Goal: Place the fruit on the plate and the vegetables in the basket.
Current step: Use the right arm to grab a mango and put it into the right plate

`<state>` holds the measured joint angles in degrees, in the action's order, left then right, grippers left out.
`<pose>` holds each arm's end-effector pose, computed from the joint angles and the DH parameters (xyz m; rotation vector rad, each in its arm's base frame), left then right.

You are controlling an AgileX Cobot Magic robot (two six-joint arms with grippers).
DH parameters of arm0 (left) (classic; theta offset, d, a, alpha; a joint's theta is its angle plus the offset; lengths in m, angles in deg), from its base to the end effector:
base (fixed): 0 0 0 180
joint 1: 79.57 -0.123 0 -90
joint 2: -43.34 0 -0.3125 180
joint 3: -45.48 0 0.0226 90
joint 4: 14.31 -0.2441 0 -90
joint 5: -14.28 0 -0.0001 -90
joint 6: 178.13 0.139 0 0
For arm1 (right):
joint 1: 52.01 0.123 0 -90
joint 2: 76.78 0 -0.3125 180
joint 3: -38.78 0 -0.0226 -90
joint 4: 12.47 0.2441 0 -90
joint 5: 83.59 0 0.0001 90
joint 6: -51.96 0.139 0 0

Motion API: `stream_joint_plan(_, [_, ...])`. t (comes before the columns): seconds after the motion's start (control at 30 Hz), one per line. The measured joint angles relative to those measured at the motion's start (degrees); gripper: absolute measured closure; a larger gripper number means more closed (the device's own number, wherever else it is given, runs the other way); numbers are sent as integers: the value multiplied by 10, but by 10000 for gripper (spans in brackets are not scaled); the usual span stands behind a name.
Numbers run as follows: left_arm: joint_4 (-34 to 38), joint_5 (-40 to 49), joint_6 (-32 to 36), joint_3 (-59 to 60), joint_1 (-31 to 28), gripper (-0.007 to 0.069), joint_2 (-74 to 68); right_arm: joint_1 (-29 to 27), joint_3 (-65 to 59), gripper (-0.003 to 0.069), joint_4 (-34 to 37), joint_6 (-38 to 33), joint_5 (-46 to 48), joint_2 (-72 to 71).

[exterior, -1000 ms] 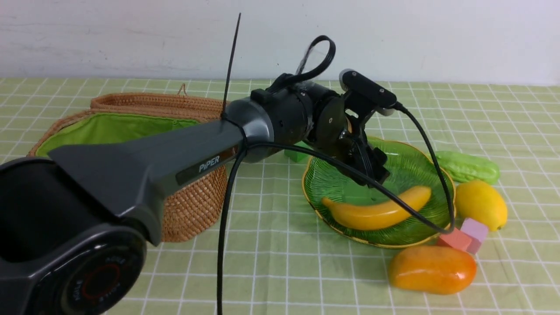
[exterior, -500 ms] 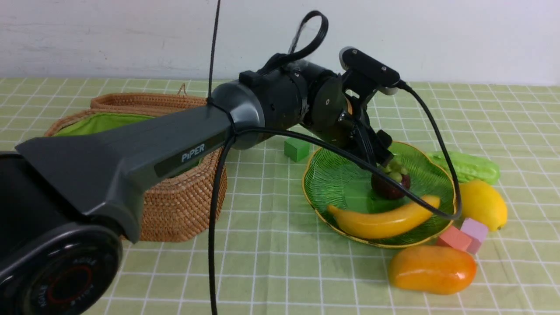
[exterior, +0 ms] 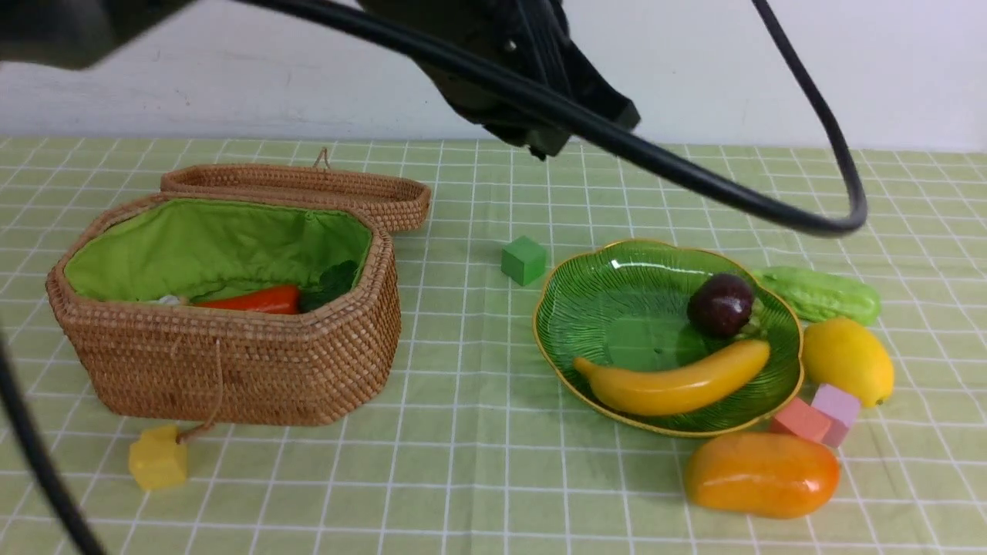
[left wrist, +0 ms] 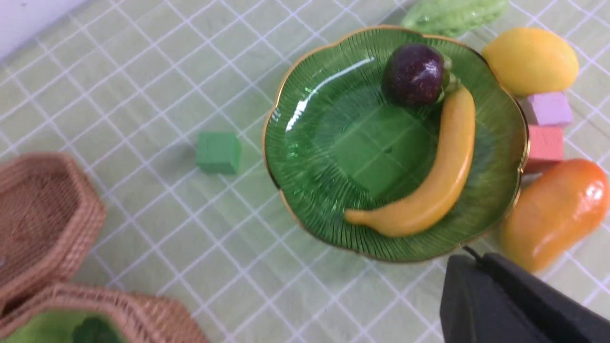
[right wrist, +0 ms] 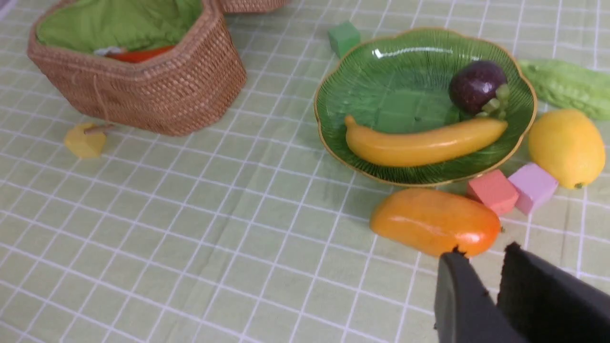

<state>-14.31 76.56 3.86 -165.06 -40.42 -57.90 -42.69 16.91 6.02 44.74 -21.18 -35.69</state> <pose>0.2989 -0.2434 0.4367 0.8234 2.1942 -0.3249 0.0746 0.0519 0.3846 -0.3100 2.1461 0.4177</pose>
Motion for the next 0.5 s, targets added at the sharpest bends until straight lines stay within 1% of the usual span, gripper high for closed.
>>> stream_joint_plan(0.1, [0, 12, -17, 59, 0, 638, 75, 0, 0, 517, 0, -16, 0, 34])
stream_joint_plan(0.3, [28, -6, -25, 238, 0, 638, 246, 0, 0, 517, 2, -51, 14, 100])
stream_joint_plan(0.33, [38, -28, -20, 312, 0, 638, 311, 0, 0, 517, 11, -66, 15, 129])
stream_joint_plan(0.37, [38, -31, -16, 312, 0, 638, 311, 0, 0, 517, 11, -68, 15, 129])
stream_joint_plan(0.47, [58, -84, -7, 447, 0, 638, 435, 0, 1, 517, 40, -117, 4, 203])
stream_joint_plan(0.5, [60, -99, -5, 470, 0, 638, 456, 0, 2, 517, 46, -127, 2, 221])
